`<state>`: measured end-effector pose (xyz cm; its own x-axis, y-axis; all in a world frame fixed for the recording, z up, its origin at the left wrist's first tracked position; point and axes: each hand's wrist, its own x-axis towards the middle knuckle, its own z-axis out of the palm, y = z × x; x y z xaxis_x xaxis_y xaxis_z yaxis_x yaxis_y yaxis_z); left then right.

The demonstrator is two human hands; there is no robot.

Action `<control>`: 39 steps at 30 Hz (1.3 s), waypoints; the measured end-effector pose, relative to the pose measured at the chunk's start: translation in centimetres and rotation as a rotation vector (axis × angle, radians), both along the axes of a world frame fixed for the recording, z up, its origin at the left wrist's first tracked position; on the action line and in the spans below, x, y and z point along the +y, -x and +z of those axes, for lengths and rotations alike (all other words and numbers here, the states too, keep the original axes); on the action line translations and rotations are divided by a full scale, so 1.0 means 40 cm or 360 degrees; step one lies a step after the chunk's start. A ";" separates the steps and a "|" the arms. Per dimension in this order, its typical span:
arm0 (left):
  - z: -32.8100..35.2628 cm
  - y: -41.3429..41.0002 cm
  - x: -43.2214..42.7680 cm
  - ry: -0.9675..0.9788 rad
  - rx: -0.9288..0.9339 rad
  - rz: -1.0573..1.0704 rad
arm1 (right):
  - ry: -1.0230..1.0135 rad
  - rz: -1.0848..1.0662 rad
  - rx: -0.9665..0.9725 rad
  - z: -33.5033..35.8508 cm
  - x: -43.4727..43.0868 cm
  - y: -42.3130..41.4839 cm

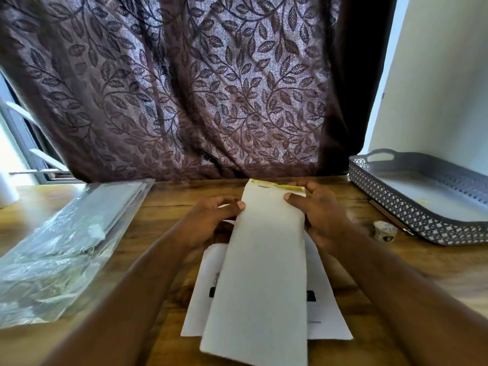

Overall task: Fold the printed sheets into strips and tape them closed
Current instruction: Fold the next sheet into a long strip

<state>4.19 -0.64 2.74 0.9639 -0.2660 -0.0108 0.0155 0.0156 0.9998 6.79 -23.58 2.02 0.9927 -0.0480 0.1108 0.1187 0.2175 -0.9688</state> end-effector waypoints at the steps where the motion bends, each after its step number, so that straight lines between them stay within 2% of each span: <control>1: -0.005 -0.001 -0.007 0.0090 0.0021 0.0016 | 0.0026 0.0052 0.0006 -0.005 0.006 0.002; 3: -0.018 -0.005 -0.015 0.0206 0.0033 0.0076 | 0.0093 0.0124 -0.0007 -0.014 0.015 0.006; 6: -0.028 -0.013 -0.020 0.0211 0.0009 0.0194 | 0.0210 0.0212 -0.0040 -0.024 0.020 0.010; 11: -0.037 -0.016 -0.027 0.0227 0.0007 0.0304 | 0.0208 0.0327 -0.0073 -0.038 0.023 0.005; 15: -0.037 -0.013 -0.036 0.0004 0.0102 0.0386 | 0.0309 0.0325 -0.0099 -0.042 0.024 0.001; 20: -0.039 -0.011 -0.037 -0.0068 0.0148 0.0432 | 0.0511 0.0336 -0.0186 -0.046 0.034 0.003; 26: -0.048 -0.022 -0.028 -0.0065 0.0144 0.0382 | 0.0584 0.0338 -0.0194 -0.050 0.035 0.003; 34: -0.050 -0.033 -0.019 -0.0018 0.0125 0.0252 | 0.0514 0.0357 -0.0057 -0.044 0.036 0.003; 39: -0.050 -0.026 -0.032 -0.0151 0.0004 0.0211 | 0.0778 0.0308 -0.0120 -0.045 0.036 0.010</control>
<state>5.21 -1.91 0.73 0.9904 -0.1341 -0.0322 0.0220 -0.0770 0.9968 6.40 -22.13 0.22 0.9668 0.2103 0.1456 0.1941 -0.2325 -0.9530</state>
